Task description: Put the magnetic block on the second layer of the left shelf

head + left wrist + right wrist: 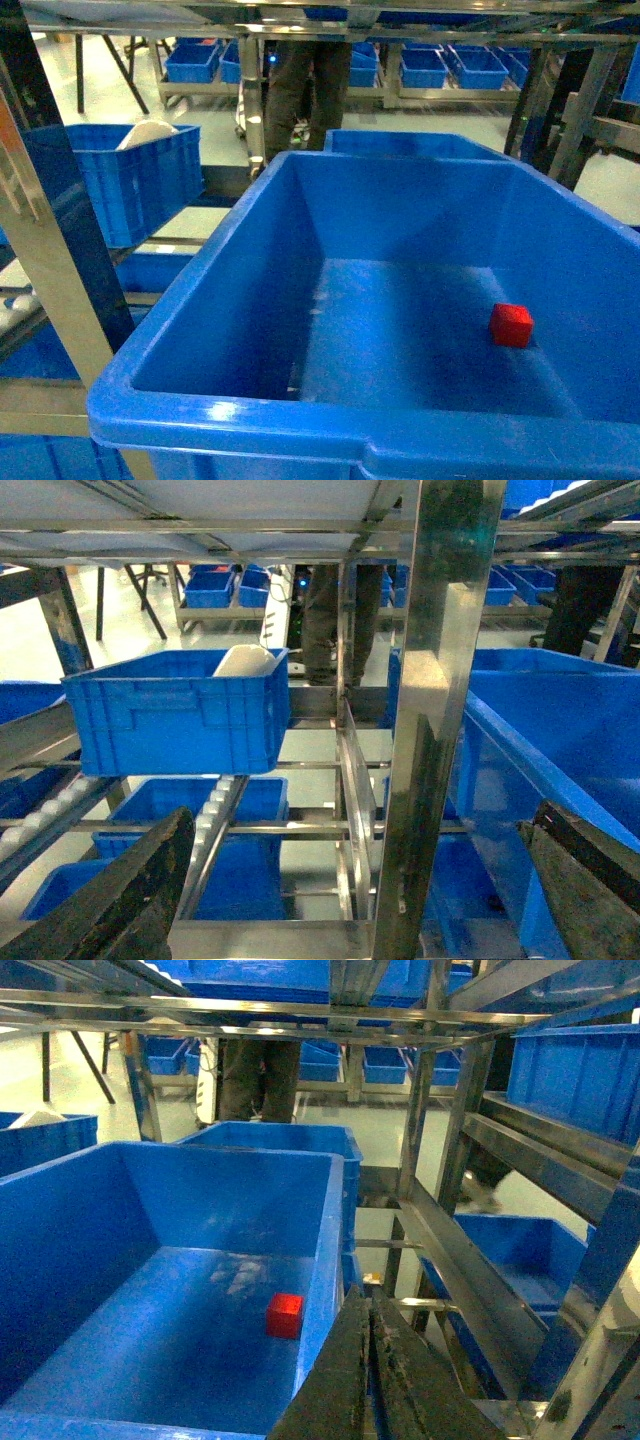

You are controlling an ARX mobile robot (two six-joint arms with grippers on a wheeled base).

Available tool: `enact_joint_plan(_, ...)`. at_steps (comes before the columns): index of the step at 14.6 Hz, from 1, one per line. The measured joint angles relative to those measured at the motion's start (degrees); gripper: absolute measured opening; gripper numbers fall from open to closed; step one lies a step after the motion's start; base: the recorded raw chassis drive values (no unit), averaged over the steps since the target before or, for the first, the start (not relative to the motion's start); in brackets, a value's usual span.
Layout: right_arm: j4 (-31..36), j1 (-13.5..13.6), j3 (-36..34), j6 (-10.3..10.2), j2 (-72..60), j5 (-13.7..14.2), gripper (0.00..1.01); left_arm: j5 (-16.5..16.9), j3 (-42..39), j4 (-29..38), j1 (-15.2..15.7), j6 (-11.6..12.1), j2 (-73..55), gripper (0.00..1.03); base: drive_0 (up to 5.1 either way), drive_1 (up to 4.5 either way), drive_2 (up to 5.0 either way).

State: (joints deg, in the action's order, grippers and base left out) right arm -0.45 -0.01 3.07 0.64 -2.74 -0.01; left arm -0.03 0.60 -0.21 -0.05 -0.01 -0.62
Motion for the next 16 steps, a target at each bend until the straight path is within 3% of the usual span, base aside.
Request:
enact_joint_plan(5,0.15,0.0,-2.29,-0.02,2.43,0.07,0.02,0.0,0.0,0.07,0.0,0.0,0.0,0.98,0.0,0.0,0.0)
enact_joint_plan(7,0.17,0.0,-2.29,-0.02,2.43,0.04,0.22,0.0,0.0,0.02,0.0,0.0,0.0,0.98,0.0,0.0,0.0)
enact_joint_plan(13,0.2,0.0,-2.29,-0.02,2.43,0.04,0.99,0.0,0.0,0.02,0.0,0.0,-0.02,0.98,0.0,0.0,0.0)
enact_joint_plan(16,0.2,0.0,-2.29,-0.04,2.43,0.04,0.98,0.0,0.0,0.02,0.0,0.0,-0.02,0.98,0.0,0.0,0.0)
